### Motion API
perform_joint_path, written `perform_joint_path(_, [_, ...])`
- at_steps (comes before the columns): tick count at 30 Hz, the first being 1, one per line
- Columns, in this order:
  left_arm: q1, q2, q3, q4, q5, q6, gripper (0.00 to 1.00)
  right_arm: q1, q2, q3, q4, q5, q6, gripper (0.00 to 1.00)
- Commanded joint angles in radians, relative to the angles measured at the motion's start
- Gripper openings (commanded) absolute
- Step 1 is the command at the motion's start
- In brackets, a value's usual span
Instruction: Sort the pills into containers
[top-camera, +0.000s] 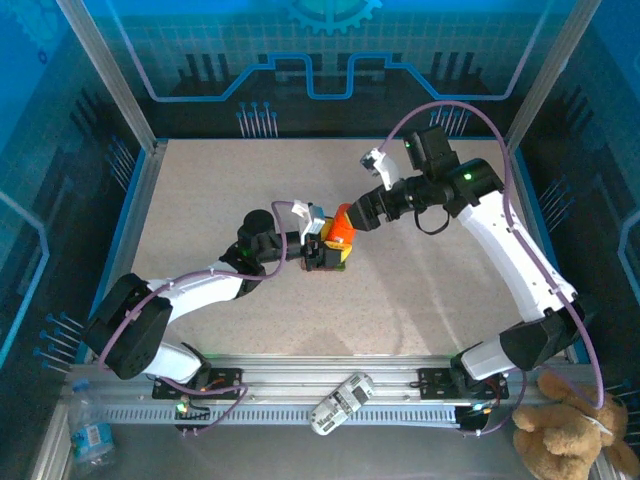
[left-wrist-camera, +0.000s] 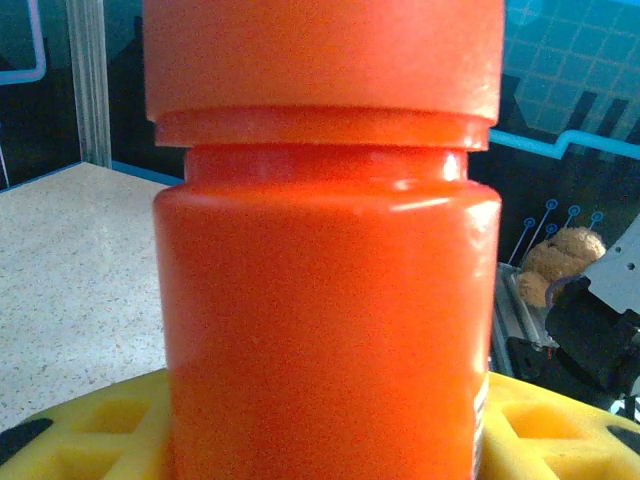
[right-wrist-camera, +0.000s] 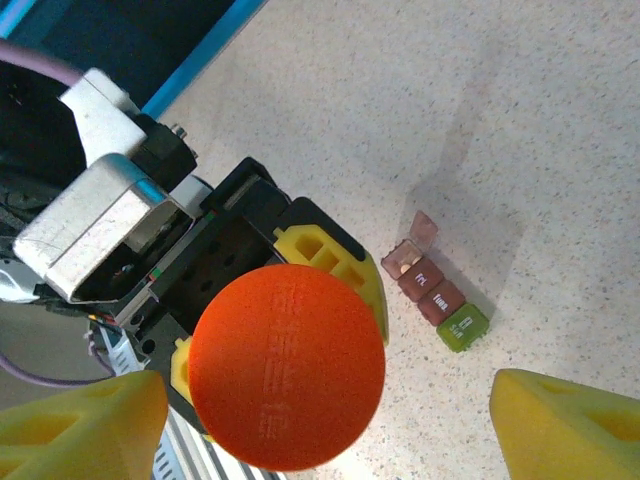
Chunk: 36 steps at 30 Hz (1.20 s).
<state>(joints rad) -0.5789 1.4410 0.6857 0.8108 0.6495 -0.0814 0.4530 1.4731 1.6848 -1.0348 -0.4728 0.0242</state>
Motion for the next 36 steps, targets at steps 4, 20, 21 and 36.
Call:
perform_joint_path(4, [0.005, 0.009, 0.040, 0.036, 0.037, -0.023, 0.00, 0.025, 0.022, 0.045, -0.033, -0.015, -0.030, 0.81])
perform_joint_path(20, [0.006, -0.003, 0.036, 0.043, 0.007, -0.019, 0.00, 0.042, 0.036, 0.007, -0.010, -0.020, 0.003, 0.42])
perform_joint_path(21, [0.006, -0.006, 0.033, 0.054, -0.010, -0.017, 0.00, 0.043, 0.028, -0.013, 0.004, -0.012, 0.020, 0.41])
perform_joint_path(36, [0.006, -0.030, 0.012, 0.148, -0.210, 0.045, 0.00, 0.174, -0.057, -0.346, 0.385, 0.236, 0.536, 0.35])
